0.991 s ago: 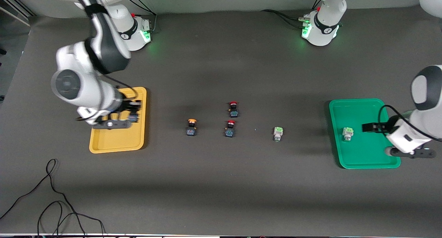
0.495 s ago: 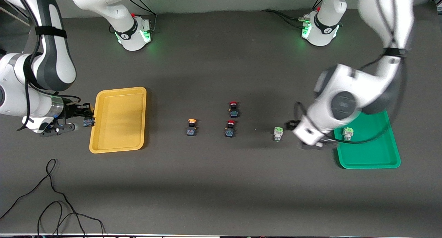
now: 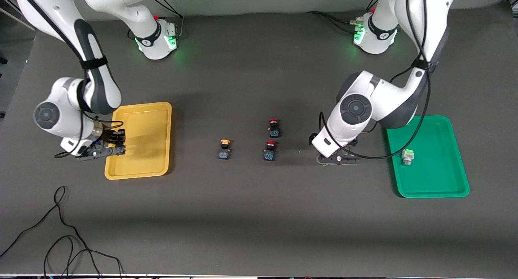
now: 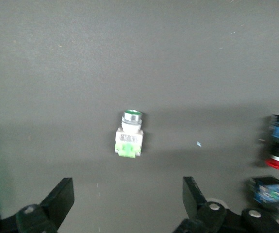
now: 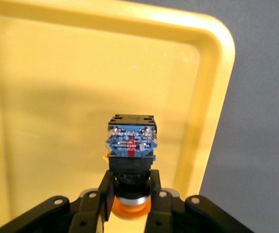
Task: Place green and yellow buttons in trays
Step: 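Grasp the second green button with the left gripper while the right gripper hovers, then lower the orange button into yellow tray while the left gripper carries green button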
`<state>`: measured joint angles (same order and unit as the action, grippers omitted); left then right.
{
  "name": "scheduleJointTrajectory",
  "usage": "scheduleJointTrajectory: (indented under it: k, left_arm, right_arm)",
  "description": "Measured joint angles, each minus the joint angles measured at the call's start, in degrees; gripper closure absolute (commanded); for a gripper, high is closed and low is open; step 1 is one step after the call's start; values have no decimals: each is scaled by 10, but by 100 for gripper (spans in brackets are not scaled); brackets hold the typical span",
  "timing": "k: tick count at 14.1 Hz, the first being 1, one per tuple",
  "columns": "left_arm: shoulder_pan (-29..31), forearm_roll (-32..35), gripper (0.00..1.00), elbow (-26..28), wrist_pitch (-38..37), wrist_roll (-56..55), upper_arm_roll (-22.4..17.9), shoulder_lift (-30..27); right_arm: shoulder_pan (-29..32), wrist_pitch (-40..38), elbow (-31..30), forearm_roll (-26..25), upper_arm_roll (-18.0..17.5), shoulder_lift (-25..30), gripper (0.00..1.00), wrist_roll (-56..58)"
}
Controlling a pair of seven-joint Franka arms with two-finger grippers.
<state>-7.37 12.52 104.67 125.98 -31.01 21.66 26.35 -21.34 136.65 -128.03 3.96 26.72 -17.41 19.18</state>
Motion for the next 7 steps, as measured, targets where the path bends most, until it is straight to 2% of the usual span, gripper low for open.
scheduleJointTrajectory:
  k: [3,5,6,7]
  left_arm:
    - [3,15,0,31,62,1,-5,36]
    - [3,23,2,33,86,1,-6,63]
    - [3,23,12,33,96,1,-7,73]
    - [3,24,29,33,103,1,-9,81]
  right_arm:
    - [0,18,-3,7,0,-21,100,0]
    - [0,18,-3,8,0,-25,36,0]
    - [0,18,-3,8,0,-25,1,0]
    - [0,18,-3,9,0,-25,0,0]
